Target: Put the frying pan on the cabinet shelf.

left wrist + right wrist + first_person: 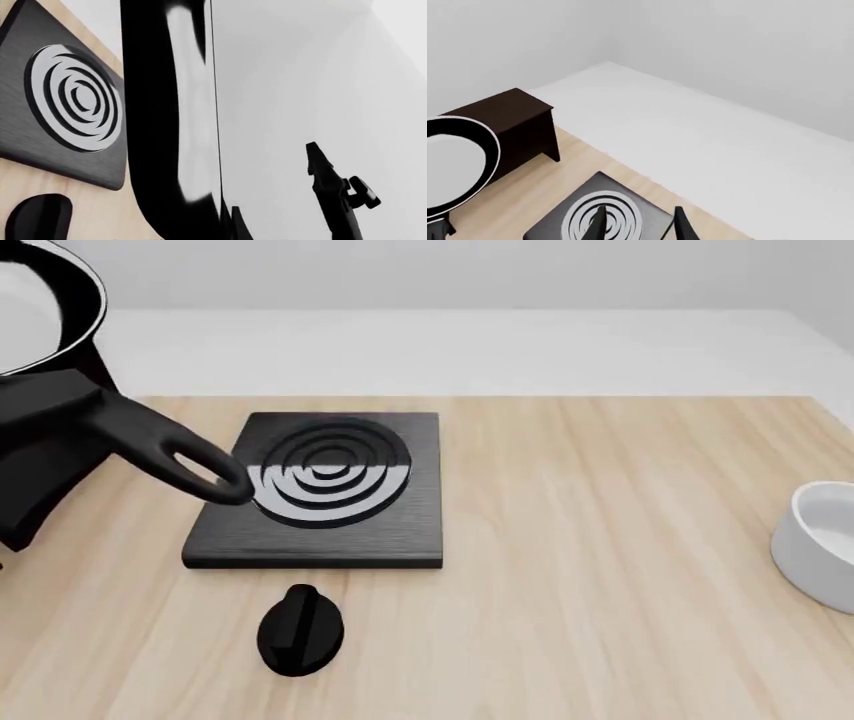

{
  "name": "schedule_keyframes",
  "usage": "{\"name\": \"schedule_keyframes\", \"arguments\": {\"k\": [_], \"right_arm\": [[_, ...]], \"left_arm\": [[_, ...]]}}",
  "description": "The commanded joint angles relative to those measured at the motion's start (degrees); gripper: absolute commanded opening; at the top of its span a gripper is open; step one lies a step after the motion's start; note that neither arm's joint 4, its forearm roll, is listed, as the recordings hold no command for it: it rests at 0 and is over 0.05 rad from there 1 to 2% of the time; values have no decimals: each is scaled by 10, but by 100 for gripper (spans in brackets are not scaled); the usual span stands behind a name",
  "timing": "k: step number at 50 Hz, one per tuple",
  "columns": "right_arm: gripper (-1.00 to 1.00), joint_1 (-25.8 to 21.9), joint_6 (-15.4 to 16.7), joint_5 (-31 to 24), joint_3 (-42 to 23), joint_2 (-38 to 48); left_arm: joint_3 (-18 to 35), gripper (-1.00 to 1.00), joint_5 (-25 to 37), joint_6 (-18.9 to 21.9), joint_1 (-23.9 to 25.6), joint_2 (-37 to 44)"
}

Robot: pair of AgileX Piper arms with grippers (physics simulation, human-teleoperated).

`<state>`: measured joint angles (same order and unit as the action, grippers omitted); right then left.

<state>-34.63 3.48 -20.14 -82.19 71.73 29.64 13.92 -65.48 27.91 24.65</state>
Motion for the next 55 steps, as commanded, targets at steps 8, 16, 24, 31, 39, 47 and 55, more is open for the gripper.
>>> {"name": "schedule_keyframes", "arguments": {"k": [8, 16, 24, 31, 39, 47, 55], "right_arm": [[100, 74, -35, 3, -8, -41], [100, 87, -44, 15, 11, -53], [100, 87, -39, 19, 16, -62], [100, 81, -42, 9, 1, -53], [100, 79, -37, 8, -5, -49], [100, 78, -38, 11, 4, -52], [100, 81, -34, 7, 1, -51]], "left_arm": [[-5, -100, -19, 20, 3, 1], [2, -100, -24, 23, -7, 9], [4, -100, -59, 7, -44, 40], [26, -100, -96, 2, -49, 85], [56, -100, -151, -10, -70, 160], [108, -100, -173, 2, -110, 223], [154, -100, -190, -3, -157, 281]]}}
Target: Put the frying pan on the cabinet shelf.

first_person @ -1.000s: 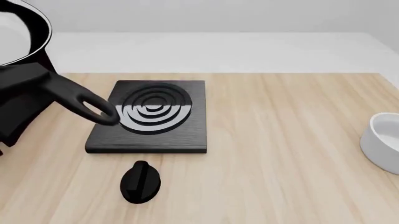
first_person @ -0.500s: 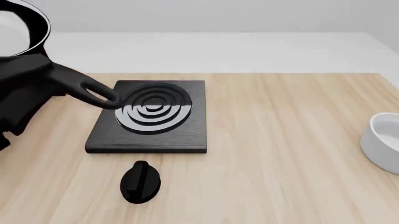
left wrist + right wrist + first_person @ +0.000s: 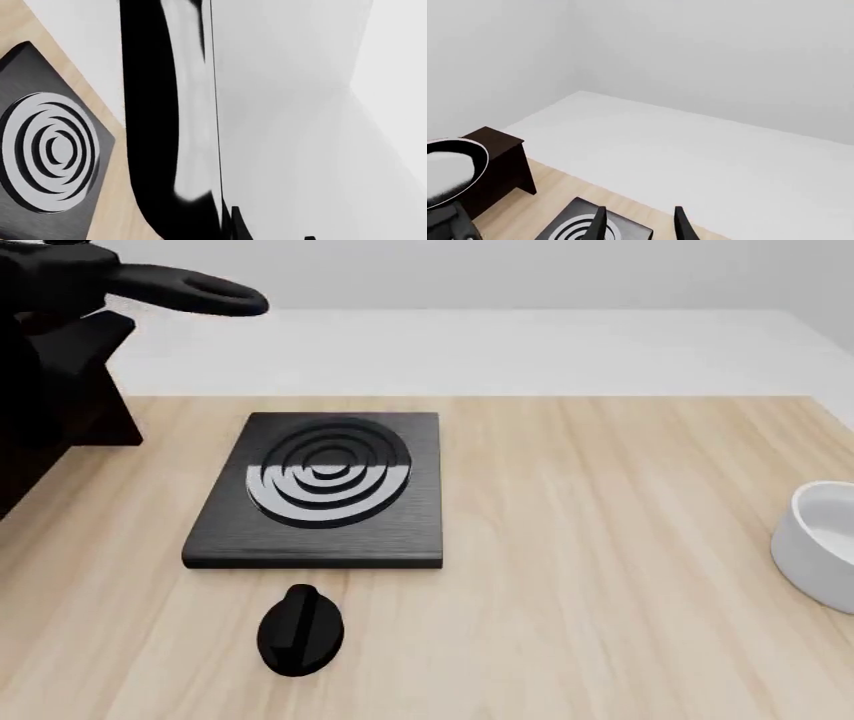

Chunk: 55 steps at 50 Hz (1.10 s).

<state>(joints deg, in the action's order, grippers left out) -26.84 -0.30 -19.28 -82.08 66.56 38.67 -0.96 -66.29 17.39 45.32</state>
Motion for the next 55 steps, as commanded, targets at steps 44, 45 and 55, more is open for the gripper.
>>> {"name": "schedule_keyframes", "arguments": {"k": [44, 45, 55], "right_arm": [[100, -16, -58, 11, 18, 1], [100, -17, -58, 11, 17, 2], [100, -22, -55, 3, 14, 7]], "left_arm": [[210, -100, -87, -11, -185, 276], [212, -100, -89, -13, -187, 278], [248, -100, -82, -6, -224, 303]]}}
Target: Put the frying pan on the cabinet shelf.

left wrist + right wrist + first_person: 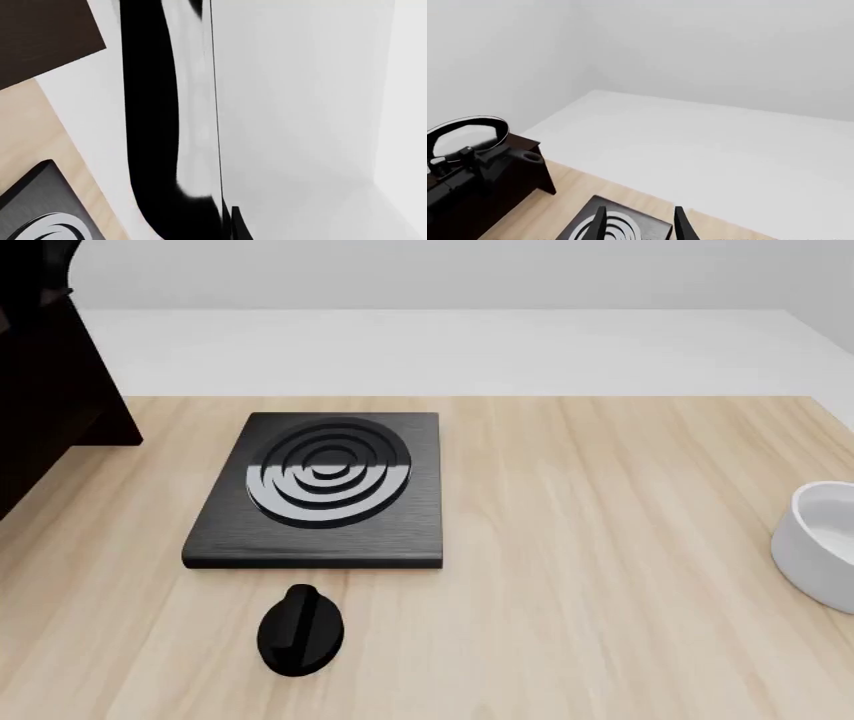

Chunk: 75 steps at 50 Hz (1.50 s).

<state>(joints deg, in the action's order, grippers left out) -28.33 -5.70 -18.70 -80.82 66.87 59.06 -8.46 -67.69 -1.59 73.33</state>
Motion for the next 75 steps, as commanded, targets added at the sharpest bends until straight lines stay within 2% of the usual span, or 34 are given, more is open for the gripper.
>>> {"name": "schedule_keyframes", "arguments": {"k": [1, 8, 18, 31, 33, 36, 44, 57, 71, 75], "right_arm": [[100, -9, -1, -3, 4, 3], [100, -15, -1, 1, 8, 1], [100, -20, -4, -7, -4, 4], [100, -24, -3, -11, -10, 8], [100, -26, -4, -11, -10, 9], [100, -30, -3, -9, -8, 10], [100, -26, -2, -10, -6, 8], [100, -26, -3, -10, 2, 2], [100, -30, -4, -8, 10, -3], [100, -31, -5, -7, 10, -4]], "left_arm": [[42, -100, -11, 1, -39, 29], [31, -100, -27, -19, -49, 43], [34, -100, -38, -18, -73, 59], [2, -100, -82, -27, -101, 90], [8, -100, -85, -16, -119, 96], [2, -100, -101, -35, -118, 109], [3, -100, -106, -19, -121, 124], [-22, -100, -133, -10, -127, 148], [-65, -100, -178, -33, -136, 162], [-66, -100, -181, -28, -135, 165]]}}
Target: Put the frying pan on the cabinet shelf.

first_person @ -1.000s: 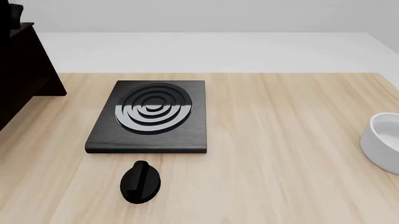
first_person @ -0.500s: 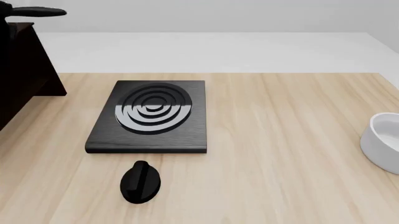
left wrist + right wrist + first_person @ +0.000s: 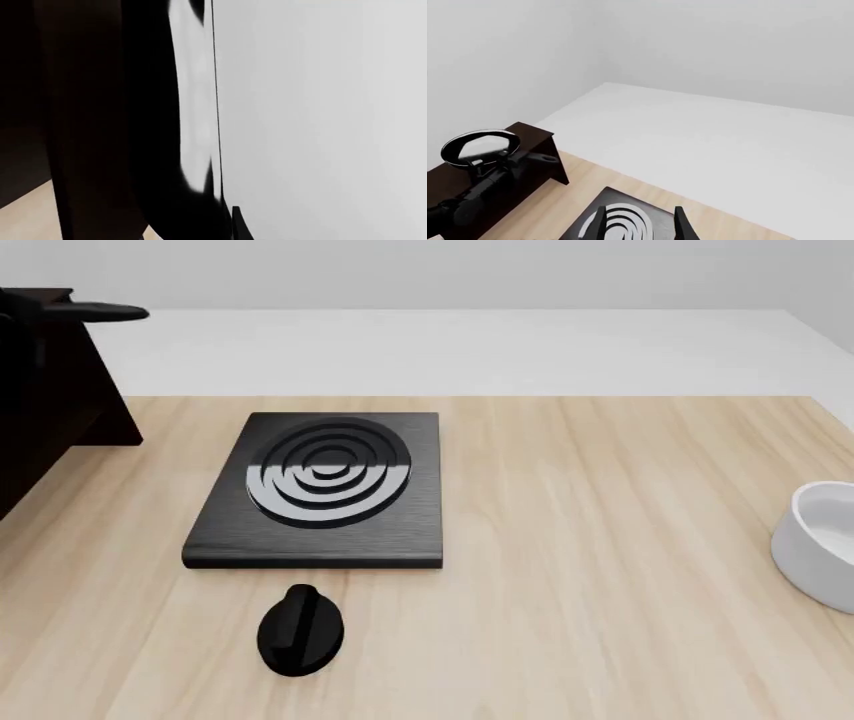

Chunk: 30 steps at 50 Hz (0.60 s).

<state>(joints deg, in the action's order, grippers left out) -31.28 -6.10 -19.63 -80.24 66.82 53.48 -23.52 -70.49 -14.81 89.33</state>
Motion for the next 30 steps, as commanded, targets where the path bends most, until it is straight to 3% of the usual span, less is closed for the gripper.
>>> {"name": "schedule_keyframes", "arguments": {"k": [1, 30], "right_arm": [[100, -2, -1, 1, 3, -3], [100, -6, -2, 0, 2, -1]], "left_arm": [[-14, -100, -37, -2, -3, 9], [-29, -100, -64, -14, -31, 23]]}}
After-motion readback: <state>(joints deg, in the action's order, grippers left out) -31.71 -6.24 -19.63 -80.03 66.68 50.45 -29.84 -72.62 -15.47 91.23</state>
